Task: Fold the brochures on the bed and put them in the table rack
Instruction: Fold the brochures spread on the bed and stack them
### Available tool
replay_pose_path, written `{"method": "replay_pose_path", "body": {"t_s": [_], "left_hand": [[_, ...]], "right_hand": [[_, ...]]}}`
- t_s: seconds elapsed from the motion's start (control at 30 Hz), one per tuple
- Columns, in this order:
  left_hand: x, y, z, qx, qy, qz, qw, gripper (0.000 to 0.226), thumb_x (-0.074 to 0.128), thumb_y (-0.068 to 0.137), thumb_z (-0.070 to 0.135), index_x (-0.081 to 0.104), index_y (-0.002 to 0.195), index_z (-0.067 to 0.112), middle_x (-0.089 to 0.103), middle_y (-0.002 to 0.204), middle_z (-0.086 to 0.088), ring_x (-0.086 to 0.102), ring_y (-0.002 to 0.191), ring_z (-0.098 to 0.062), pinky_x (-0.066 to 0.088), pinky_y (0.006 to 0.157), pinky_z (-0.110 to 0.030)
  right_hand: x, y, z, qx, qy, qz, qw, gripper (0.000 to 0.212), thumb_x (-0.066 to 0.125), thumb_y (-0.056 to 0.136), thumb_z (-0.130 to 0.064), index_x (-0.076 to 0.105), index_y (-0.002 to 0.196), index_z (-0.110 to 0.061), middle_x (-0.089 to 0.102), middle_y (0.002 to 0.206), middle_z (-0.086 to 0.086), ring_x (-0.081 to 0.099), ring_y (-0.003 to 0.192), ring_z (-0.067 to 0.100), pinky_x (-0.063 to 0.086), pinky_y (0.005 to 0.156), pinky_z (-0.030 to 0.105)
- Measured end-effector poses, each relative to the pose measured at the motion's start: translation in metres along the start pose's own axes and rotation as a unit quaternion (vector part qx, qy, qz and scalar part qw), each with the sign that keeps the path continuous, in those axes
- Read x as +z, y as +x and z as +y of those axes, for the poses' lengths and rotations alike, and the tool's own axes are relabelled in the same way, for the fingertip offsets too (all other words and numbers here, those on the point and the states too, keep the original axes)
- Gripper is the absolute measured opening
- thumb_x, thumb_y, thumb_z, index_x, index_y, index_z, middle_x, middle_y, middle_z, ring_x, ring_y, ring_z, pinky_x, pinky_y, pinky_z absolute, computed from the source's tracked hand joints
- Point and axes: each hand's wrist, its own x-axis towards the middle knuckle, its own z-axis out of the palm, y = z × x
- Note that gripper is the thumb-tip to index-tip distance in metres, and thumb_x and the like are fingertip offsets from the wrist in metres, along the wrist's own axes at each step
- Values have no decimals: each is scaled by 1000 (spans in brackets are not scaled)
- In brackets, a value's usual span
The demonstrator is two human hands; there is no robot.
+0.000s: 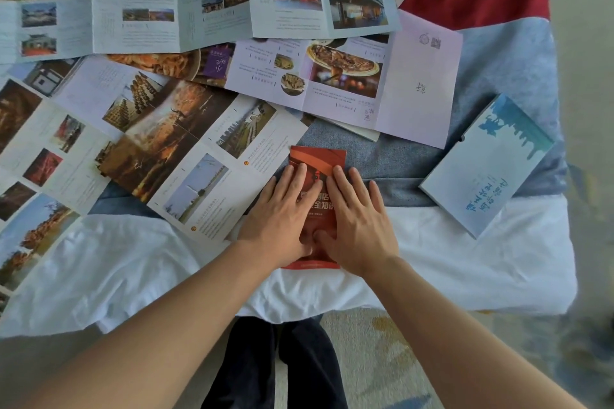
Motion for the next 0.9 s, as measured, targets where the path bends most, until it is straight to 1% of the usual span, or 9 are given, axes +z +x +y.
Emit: {"method": "replay_pose_path", "body": {"t_s": [0.13, 0.23, 0.3, 0.4, 0.47, 0.6, 0.67, 0.8, 0.9], "left_hand": [[-2, 1, 1, 2, -5, -4, 1000, 109, 64, 77, 60, 1, 158, 24, -11, 166, -13, -8, 153, -31, 3, 124, -47], [-12, 2, 1, 2, -17, -11, 1000, 105, 69, 75, 57, 10, 157, 24, -4, 165, -12, 0, 153, -31, 12, 121, -46], [-24, 5, 1, 7, -23, 2, 1000, 94, 69, 77, 55, 23, 153, 22, 12, 163, -13, 13, 150, -30, 21, 117, -44], [-44, 11, -6, 27, -14, 40, 999, 70, 67, 81, 49, 44, 141, 22, 38, 151, -6, 32, 140, -26, 29, 108, -42], [-56, 13, -16, 28, -16, 60, 998, 58, 66, 81, 43, 51, 133, 22, 45, 142, -2, 38, 134, -24, 31, 104, -41], [-74, 12, -49, 5, -16, 79, 997, 51, 64, 84, 41, 51, 129, 21, 46, 137, -2, 40, 131, -24, 32, 104, -39], [-82, 10, -70, -33, 4, 88, 996, 53, 64, 84, 40, 49, 131, 21, 45, 140, -4, 39, 133, -25, 33, 107, -40], [-91, 0, -116, -131, 33, 84, 987, 65, 65, 86, 42, 38, 141, 19, 32, 156, -12, 26, 146, -32, 31, 114, -46], [-90, -4, -143, -143, 5, 75, 987, 68, 65, 87, 43, 37, 145, 20, 25, 161, -11, 19, 150, -30, 28, 116, -44]], "right_hand": [[-2, 1, -4, 19, 26, -10, 999, 95, 63, 78, -45, 20, 158, -15, 9, 167, 3, 0, 154, 26, 5, 123, 48], [-10, 1, -5, 21, 46, -16, 999, 89, 59, 82, -47, 22, 157, -16, 10, 167, 2, -1, 154, 24, 4, 124, 47], [-16, 0, -5, 26, 57, -6, 998, 81, 56, 86, -44, 27, 156, -15, 17, 165, 4, 4, 154, 25, 6, 124, 46], [-26, 5, -13, 33, 55, 7, 998, 70, 55, 90, -37, 33, 153, -14, 27, 162, 7, 14, 152, 26, 15, 122, 48], [-34, 11, -23, 29, 73, 36, 996, 65, 56, 88, -31, 39, 149, -15, 37, 155, 6, 24, 149, 24, 23, 119, 48], [-49, 34, -49, 10, 85, 91, 992, 58, 59, 86, -22, 46, 142, -20, 48, 143, 0, 38, 138, 21, 29, 116, 40], [-53, 51, -62, 8, 67, 89, 994, 54, 60, 87, -18, 49, 140, -17, 48, 143, 3, 40, 138, 23, 29, 116, 38], [-58, 85, -90, -5, 21, 68, 997, 60, 66, 89, -27, 44, 144, -16, 40, 154, 10, 32, 145, 28, 25, 118, 43], [-60, 110, -109, -26, -17, 66, 997, 56, 63, 91, -30, 45, 142, -17, 25, 161, 14, 16, 151, 33, 19, 121, 48]]}}
